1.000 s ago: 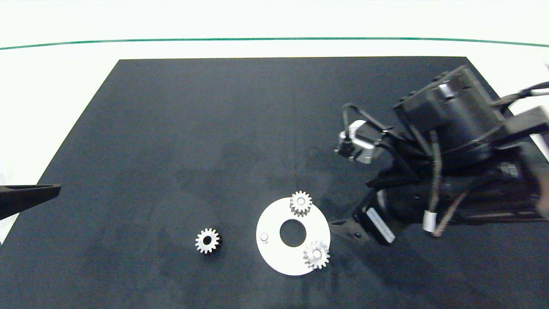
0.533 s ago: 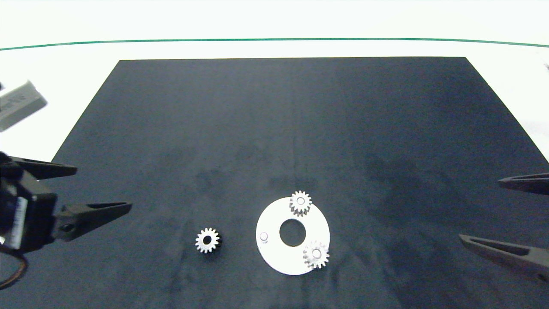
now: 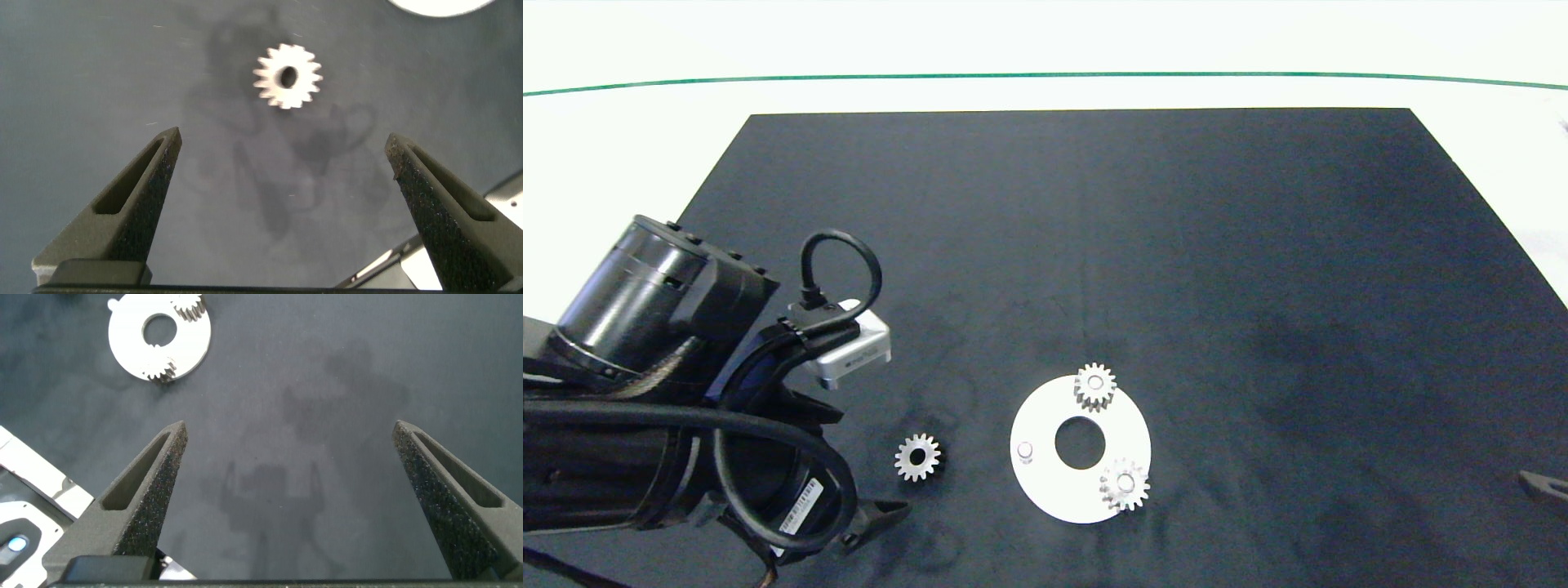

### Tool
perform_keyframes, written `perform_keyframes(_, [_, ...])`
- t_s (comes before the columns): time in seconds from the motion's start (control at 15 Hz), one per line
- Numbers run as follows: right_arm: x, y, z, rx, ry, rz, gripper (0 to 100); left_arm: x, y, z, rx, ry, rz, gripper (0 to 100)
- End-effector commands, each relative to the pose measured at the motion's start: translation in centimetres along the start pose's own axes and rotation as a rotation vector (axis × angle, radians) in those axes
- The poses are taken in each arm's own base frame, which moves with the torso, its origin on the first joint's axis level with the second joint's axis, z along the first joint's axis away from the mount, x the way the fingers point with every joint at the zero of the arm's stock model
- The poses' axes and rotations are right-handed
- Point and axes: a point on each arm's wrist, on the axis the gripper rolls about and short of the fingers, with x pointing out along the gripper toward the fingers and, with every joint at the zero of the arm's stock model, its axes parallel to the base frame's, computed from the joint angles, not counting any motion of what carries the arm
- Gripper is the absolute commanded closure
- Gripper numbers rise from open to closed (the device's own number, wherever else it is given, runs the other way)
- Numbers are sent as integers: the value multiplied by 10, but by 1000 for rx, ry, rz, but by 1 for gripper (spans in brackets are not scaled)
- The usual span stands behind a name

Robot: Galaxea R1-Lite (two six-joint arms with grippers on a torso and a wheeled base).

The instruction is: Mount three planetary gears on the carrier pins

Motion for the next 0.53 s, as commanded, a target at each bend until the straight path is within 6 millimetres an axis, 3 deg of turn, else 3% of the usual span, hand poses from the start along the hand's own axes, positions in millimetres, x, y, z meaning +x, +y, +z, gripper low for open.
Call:
perform_keyframes(0.07, [0,0,-1,-15,2,3,0,21,-10,5,43,64,-35,0])
perform_keyframes(0.53, [5,2,-3,-12,-16,-3,0,48,-21,17,121,70,-7,0])
